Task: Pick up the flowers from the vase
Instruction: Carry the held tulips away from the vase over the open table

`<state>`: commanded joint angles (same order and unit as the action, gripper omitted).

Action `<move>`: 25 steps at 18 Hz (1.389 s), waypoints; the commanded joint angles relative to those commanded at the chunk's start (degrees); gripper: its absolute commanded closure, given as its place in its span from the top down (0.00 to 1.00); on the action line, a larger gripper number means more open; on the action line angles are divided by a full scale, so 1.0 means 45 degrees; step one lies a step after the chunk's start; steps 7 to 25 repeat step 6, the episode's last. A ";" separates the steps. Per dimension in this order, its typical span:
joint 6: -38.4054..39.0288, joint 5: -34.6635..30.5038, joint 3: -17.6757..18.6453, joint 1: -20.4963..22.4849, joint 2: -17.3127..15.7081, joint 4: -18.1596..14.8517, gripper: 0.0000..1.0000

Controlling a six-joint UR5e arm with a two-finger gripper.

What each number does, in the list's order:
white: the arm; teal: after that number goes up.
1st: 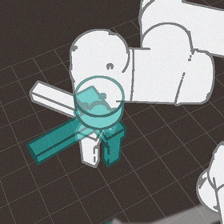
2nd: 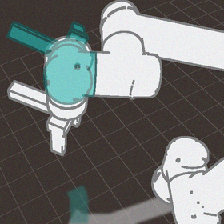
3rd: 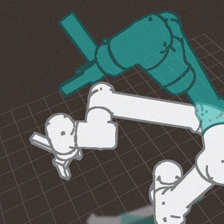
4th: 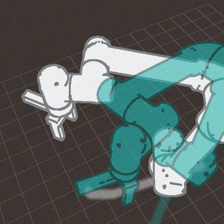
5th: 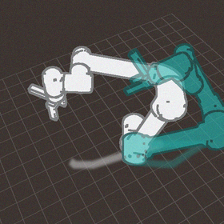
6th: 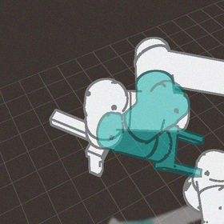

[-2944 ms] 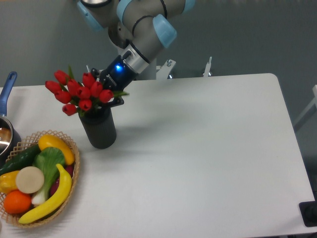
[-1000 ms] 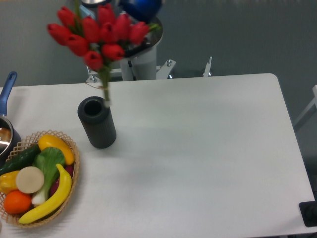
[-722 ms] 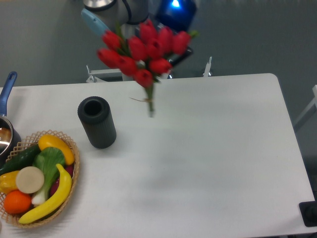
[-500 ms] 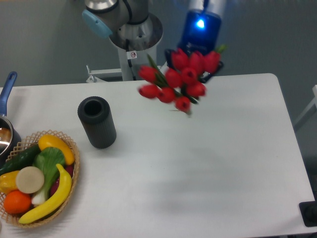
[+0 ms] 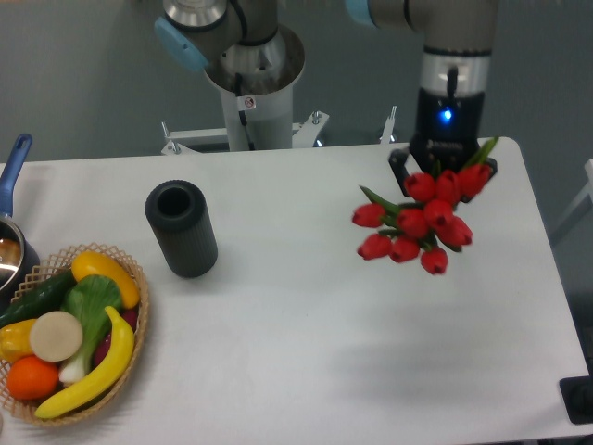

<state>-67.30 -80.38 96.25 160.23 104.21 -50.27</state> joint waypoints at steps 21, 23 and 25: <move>-0.0045 -0.2058 -0.1934 -0.0976 0.1567 -0.1561 0.05; -0.0045 -0.2058 -0.1934 -0.0976 0.1567 -0.1561 0.05; -0.0045 -0.2058 -0.1934 -0.0976 0.1567 -0.1561 0.05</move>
